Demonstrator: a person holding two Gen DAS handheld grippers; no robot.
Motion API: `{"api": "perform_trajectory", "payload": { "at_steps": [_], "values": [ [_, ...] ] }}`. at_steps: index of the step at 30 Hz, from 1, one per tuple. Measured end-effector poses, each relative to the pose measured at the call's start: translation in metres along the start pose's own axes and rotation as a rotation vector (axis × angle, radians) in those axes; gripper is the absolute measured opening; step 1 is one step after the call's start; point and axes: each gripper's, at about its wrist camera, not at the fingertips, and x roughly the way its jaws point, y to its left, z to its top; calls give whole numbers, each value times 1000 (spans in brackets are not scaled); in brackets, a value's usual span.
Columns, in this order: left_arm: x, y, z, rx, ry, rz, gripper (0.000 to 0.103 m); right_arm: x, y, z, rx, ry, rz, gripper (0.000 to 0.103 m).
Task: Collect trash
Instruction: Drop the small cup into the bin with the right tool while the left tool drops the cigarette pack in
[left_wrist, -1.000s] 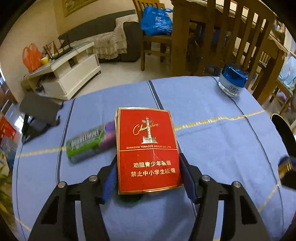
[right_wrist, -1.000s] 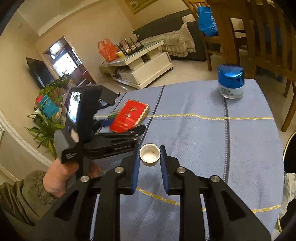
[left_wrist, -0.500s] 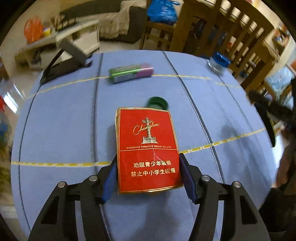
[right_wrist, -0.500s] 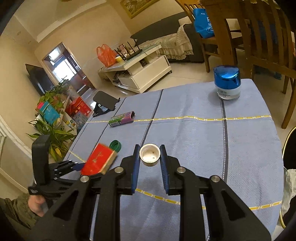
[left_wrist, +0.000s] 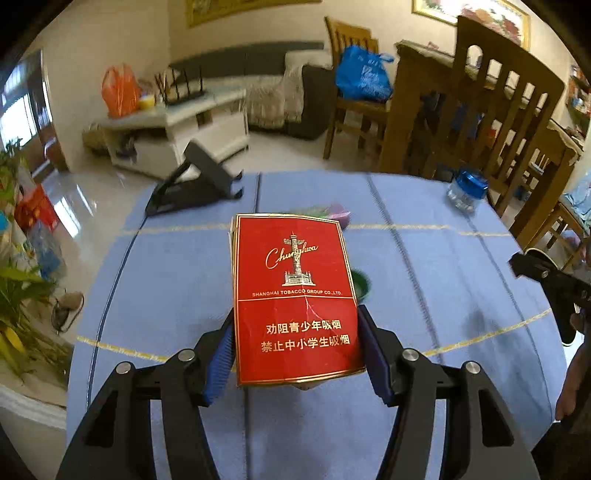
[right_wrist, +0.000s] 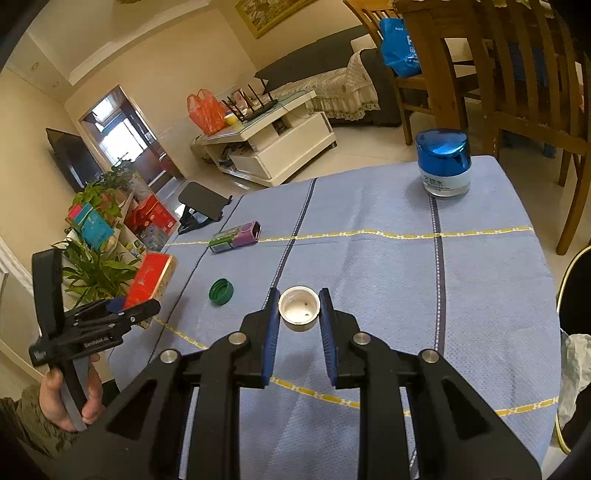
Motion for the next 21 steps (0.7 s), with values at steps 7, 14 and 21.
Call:
{"api": "perform_trajectory", "payload": {
  "at_steps": [7,14,21],
  "values": [
    [-16,-71,8,167,-99,-57,59,-42,-1,-18,-7,-49,-64,21],
    [-10,-156,13,287,-103,-195,59,-117,-46,-61,61,-101,-234,21],
    [-13,-227,15,388,-125,-269,59,-183,-125,-55,179,-182,-434,21]
  ]
}}
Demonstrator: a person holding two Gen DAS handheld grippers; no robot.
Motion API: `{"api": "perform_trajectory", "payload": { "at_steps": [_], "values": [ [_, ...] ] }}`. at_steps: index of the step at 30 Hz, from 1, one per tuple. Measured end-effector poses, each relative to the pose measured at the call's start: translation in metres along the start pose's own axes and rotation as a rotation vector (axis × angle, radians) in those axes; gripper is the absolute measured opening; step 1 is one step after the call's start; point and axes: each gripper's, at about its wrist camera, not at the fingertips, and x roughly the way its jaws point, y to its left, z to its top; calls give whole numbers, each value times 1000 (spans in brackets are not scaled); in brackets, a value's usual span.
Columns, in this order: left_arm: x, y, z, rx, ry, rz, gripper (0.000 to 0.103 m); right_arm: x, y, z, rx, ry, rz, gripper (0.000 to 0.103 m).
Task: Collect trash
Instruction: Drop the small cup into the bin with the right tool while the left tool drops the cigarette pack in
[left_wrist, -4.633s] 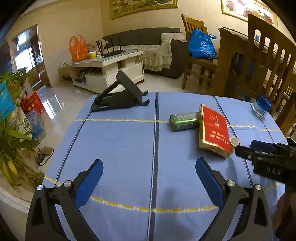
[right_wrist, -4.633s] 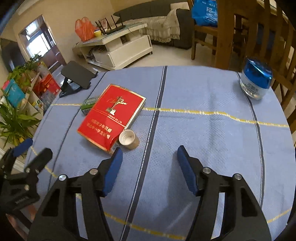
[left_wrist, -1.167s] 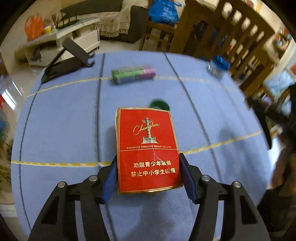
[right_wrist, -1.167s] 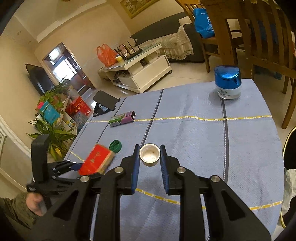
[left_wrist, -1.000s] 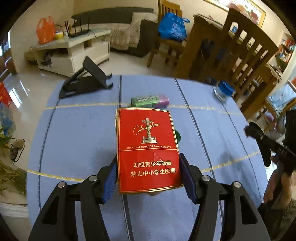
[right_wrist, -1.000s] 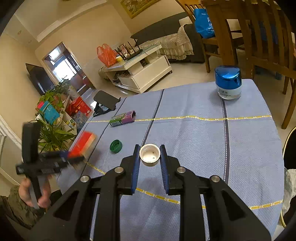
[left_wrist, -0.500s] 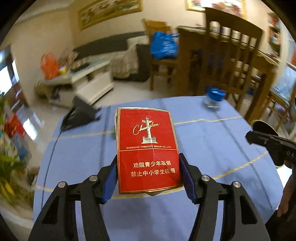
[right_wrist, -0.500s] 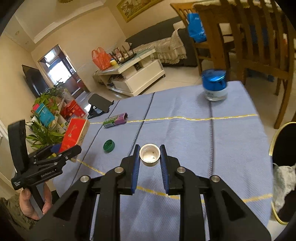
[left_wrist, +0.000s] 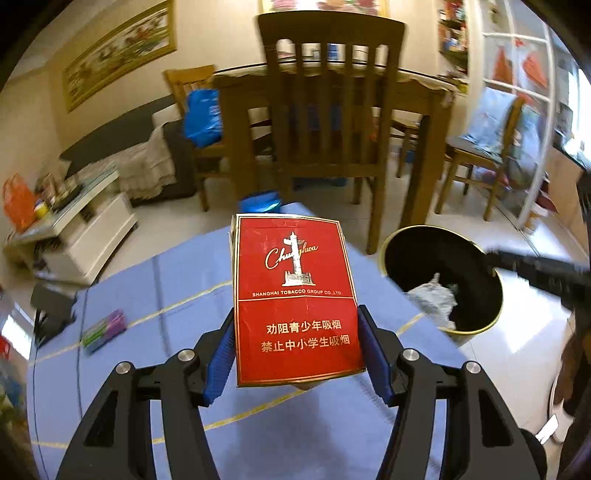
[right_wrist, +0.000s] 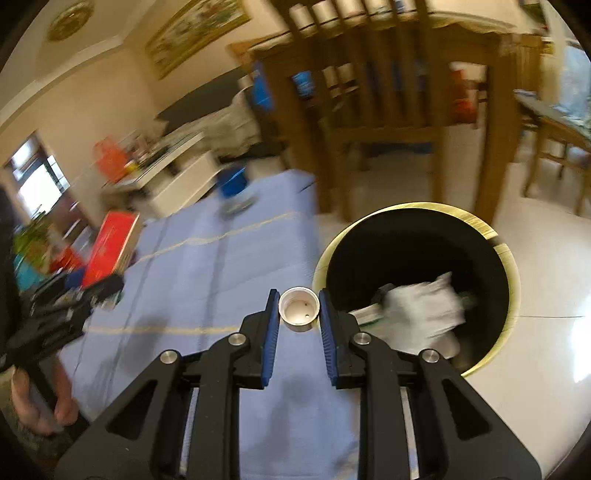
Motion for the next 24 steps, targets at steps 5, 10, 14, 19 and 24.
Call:
{"api": "perform_trajectory", "payload": {
  "at_steps": [5,10,14,19,24],
  "values": [
    [8,-32,9,50,2,-26,60,0,-40,16,40,-44,-111,25],
    [16,-55,14,89,7,-36,60,12,-71,20,117,-50,-143,46],
    [24,-66,17,105,18,-43,60,3,-79,14,169,-85,-111,46],
    [35,-78,19,124,42,-56,60,-20,-83,3,232,-163,-105,63],
    [53,-97,31,140,68,-87,60,-50,-98,-8,282,-219,-101,63]
  ]
}}
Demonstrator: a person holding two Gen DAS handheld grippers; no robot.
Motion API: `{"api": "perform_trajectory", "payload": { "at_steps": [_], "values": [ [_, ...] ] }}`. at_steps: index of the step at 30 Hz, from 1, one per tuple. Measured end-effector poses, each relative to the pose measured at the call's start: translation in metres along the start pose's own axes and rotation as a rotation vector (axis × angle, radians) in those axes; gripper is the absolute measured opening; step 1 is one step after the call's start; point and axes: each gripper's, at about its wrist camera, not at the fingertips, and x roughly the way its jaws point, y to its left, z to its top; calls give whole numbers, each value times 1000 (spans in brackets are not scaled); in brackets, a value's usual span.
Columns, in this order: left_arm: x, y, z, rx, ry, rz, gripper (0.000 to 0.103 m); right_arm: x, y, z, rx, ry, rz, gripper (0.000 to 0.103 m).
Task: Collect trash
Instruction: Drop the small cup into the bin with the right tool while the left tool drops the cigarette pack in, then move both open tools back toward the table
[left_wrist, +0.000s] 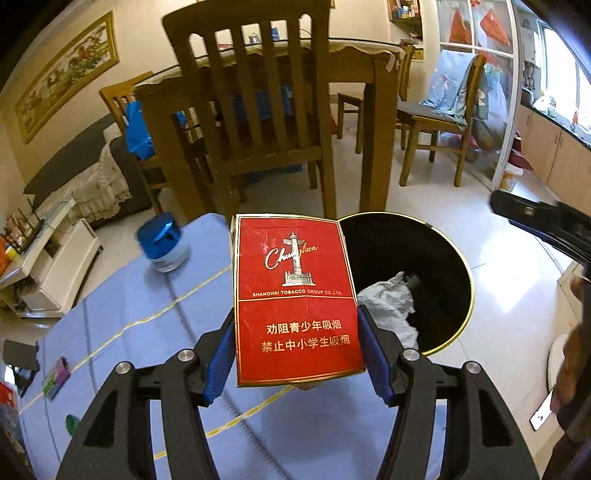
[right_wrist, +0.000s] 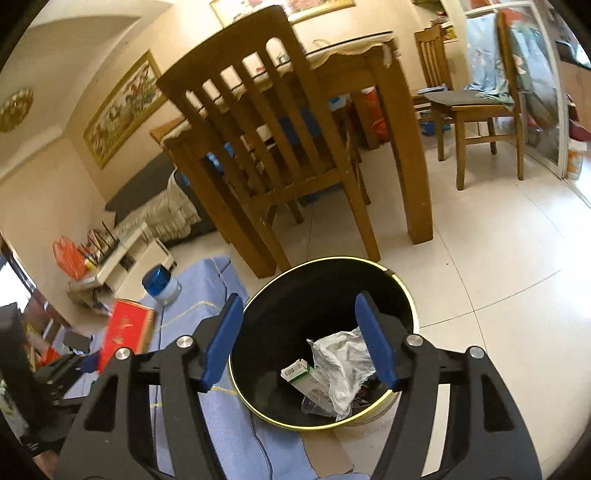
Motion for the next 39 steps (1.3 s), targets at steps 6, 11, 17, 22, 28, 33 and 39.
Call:
{"api": "perform_trajectory", "payload": {
  "at_steps": [6,11,17,22,28,33,39],
  "values": [
    [28,-33,25,52,26,-42,60,-32,-27,7,56,-57,-13,66],
    [55,-56,51,82,46,-58,61,-54,-47,11,84,-96,-28,69],
    [70,-57,69,49,62,-69,74,-61,-56,12,97,-98,-38,69],
    [49,-35,49,15,56,-61,83,-60,-45,12,92,-81,-25,70],
    [7,17,-4,-59,60,-28,95,-51,5,9,10,-32,23,74],
    [-44,88,-62,-175,37,64,96,-36,69,-3,-88,35,78,75],
    [-106,182,-137,-337,1,255,96,-7,182,-48,-266,160,195,78]
  ]
}}
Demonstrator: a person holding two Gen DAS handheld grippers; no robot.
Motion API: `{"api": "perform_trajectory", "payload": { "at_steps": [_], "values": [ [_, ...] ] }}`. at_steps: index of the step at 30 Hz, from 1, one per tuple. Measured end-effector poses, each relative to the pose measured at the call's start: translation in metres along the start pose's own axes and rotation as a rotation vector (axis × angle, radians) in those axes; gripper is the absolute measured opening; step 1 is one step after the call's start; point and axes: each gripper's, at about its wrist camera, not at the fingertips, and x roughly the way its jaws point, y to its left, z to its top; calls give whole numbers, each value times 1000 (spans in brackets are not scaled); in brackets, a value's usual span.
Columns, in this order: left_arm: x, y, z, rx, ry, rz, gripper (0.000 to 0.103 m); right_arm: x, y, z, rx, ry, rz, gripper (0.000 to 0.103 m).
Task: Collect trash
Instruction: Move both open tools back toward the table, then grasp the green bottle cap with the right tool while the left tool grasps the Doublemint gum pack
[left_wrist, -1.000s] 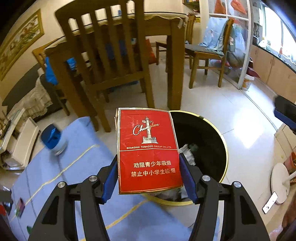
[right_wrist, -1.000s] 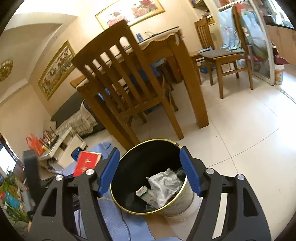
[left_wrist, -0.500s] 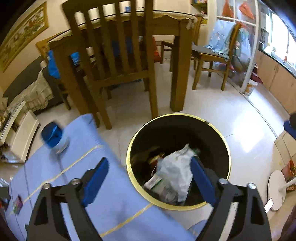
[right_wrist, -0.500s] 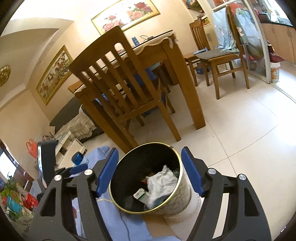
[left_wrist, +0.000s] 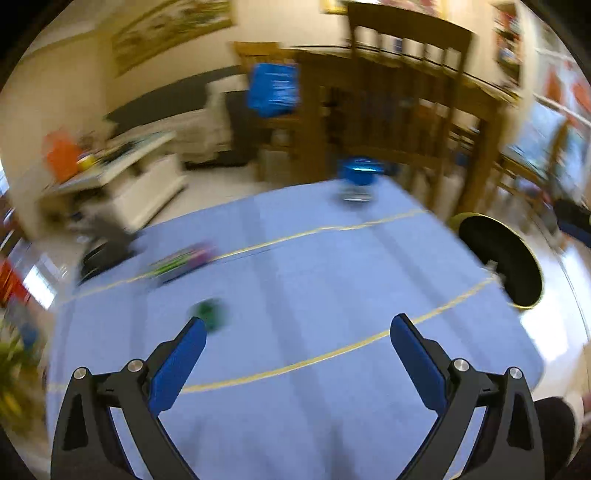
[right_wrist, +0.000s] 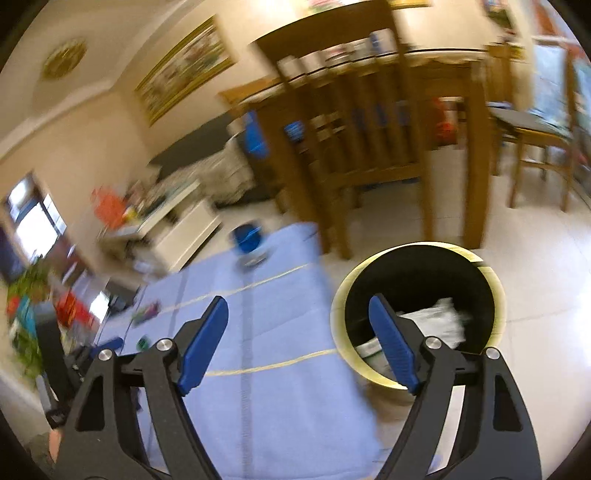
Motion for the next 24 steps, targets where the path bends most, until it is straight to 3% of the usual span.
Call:
{"api": "perform_trajectory", "payload": {
  "at_steps": [6,11,17,24],
  "values": [
    [-32,112,-32,-162,-16,152,96,70,113,-28,-166,179,153,88],
    [-51,171,-42,-223,-48,285,96,132,193,-56,-304,322,225,91],
    [-56,215,-58,-311,-48,287,96,184,254,-72,-421,378,225,90],
    [-48,215,-64,-301,-39,274,96,231,281,-76,-477,430,227,55]
  ]
}}
